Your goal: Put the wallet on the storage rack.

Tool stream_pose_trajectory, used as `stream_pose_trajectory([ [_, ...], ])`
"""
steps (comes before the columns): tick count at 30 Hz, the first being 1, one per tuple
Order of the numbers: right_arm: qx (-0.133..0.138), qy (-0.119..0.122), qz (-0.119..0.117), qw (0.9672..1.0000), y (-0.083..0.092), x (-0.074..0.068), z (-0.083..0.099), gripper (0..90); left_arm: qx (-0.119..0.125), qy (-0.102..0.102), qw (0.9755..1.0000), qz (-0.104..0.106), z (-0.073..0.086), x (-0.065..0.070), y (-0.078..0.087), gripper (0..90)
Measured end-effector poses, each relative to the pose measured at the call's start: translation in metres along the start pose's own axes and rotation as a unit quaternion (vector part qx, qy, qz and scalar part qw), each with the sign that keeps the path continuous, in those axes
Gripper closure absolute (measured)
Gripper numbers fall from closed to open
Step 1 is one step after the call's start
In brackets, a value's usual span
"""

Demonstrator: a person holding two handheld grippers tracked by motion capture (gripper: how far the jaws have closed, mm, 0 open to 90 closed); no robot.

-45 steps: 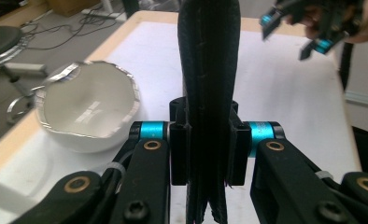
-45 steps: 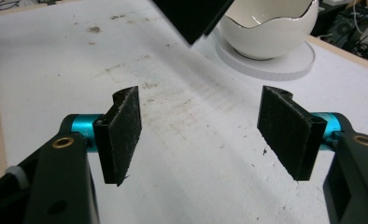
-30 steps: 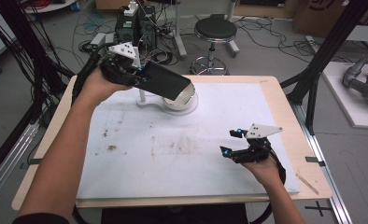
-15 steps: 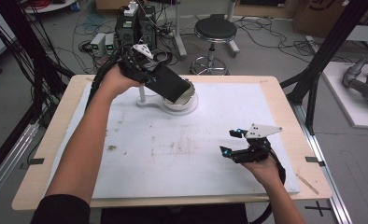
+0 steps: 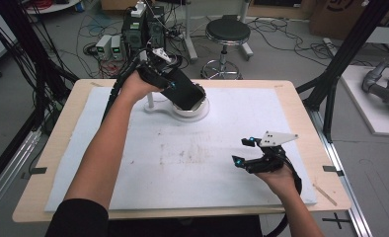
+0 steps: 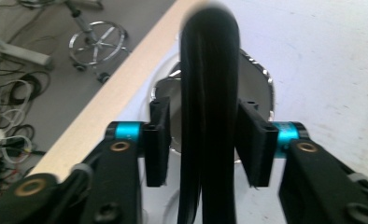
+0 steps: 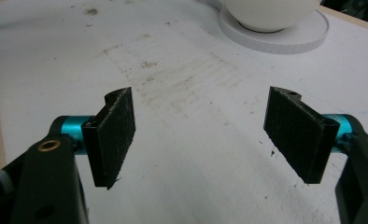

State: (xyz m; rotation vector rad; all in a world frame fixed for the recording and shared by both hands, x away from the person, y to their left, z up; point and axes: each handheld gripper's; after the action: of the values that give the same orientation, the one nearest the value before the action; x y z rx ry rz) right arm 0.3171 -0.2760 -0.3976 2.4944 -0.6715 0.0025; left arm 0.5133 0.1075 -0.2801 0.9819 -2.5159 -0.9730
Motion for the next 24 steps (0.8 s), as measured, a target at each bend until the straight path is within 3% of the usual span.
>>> stream_pose_trajectory([
  [6, 0.004, 0.0, 0.001, 1.0, 0.001, 0.0, 0.0, 25.6, 0.022, 0.007, 0.9991, -0.035, 0.0, -0.002, 0.01, 42.1],
  [11, 0.009, -0.004, 0.004, 0.9999, 0.002, 0.0, -0.001, 25.7, 0.046, 0.007, 0.9964, -0.071, -0.002, -0.004, 0.017, 41.2],
  [16, 0.005, -0.001, -0.001, 1.0, 0.0, -0.001, -0.001, 25.7, 0.067, 0.004, 0.9912, -0.114, -0.003, -0.003, 0.013, 40.9],
  [17, 0.005, -0.001, -0.002, 1.0, 0.0, -0.001, -0.001, 25.7, 0.067, 0.004, 0.9912, -0.114, -0.003, -0.003, 0.013, 41.0],
  [20, 0.004, -0.001, -0.004, 1.0, -0.001, -0.001, -0.001, 25.8, 0.068, 0.001, 0.9873, -0.144, -0.003, -0.003, 0.005, 41.6],
  [24, 0.003, -0.001, -0.005, 1.0, -0.001, 0.0, 0.0, 25.8, 0.063, -0.001, 0.9869, -0.149, -0.001, -0.004, -0.002, 41.5],
])
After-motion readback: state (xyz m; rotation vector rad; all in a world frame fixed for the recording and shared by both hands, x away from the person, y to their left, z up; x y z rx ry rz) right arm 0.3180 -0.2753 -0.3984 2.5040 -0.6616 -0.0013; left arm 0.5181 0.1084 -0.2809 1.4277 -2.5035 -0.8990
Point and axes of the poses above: each handheld gripper's, and its own axes: y roughly backward along the jaws, z roughly out of its underside, x roughly to its right, and after that the axes turned 11 degrees about y, right-handed
